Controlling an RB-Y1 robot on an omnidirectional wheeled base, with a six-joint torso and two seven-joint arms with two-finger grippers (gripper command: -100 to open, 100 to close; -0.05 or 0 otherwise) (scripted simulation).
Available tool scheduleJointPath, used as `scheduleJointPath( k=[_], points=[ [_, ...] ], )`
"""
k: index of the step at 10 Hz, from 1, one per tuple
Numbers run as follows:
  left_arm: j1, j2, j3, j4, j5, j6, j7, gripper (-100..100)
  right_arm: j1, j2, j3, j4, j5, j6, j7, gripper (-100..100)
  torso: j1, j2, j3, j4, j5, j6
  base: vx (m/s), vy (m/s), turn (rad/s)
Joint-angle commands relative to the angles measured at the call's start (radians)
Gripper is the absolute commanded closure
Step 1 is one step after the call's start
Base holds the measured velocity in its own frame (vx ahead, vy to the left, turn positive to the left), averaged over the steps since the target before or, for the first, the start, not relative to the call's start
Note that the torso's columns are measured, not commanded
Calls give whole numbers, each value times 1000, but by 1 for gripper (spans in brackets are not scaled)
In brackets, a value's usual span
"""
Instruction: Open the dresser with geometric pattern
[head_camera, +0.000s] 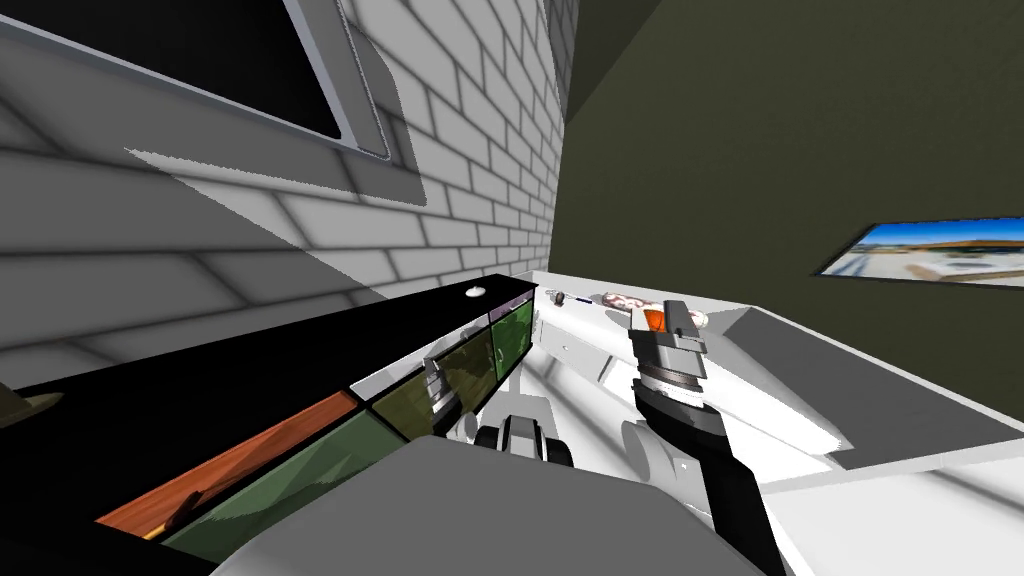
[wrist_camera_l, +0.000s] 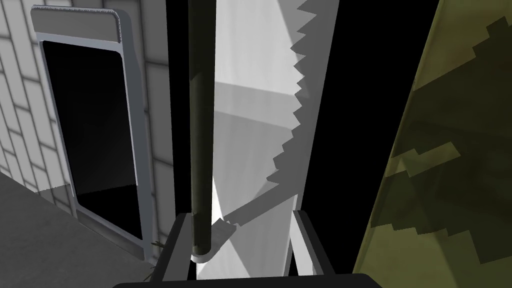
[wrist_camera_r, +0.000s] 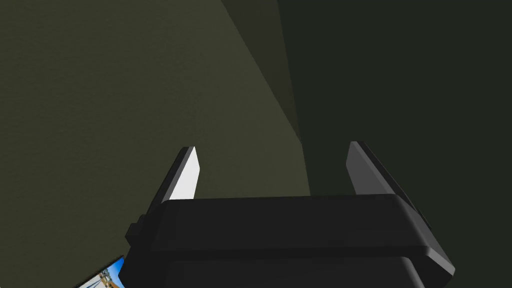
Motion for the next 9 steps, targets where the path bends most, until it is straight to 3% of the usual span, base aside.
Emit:
scheduleJointPath(
  k=[1,2,3,5,6,8,9],
  points=[
    [27,26,12,-20,-64,2,79,100,0,0,0,0,0,0,0,0,4,0,1,1,0,1,141,-88,387],
    [27,26,12,-20,-64,2,99,100,0,0,0,0,0,0,0,0,8,3,2,3,0,1,46,-47,151],
    [58,42,16,-27,-109,13,133,100,-1,0,0,0,0,0,0,0,10,6,5,4,2,4,114,-50,270],
    [58,42,16,-27,-118,13,179,100,0,0,0,0,0,0,0,0,11,3,3,3,0,-3,91,-52,227],
    [88,57,21,-33,-167,24,215,100,-1,0,0,0,0,0,0,0,12,4,3,4,1,1,145,-48,273],
    [88,57,21,-33,-173,24,259,100,0,0,0,0,0,0,0,0,11,2,1,3,-1,-3,91,-59,220],
    [118,73,26,-40,-223,34,293,100,-1,0,0,0,0,0,0,0,13,4,3,5,0,1,105,-58,267]
  ],
)
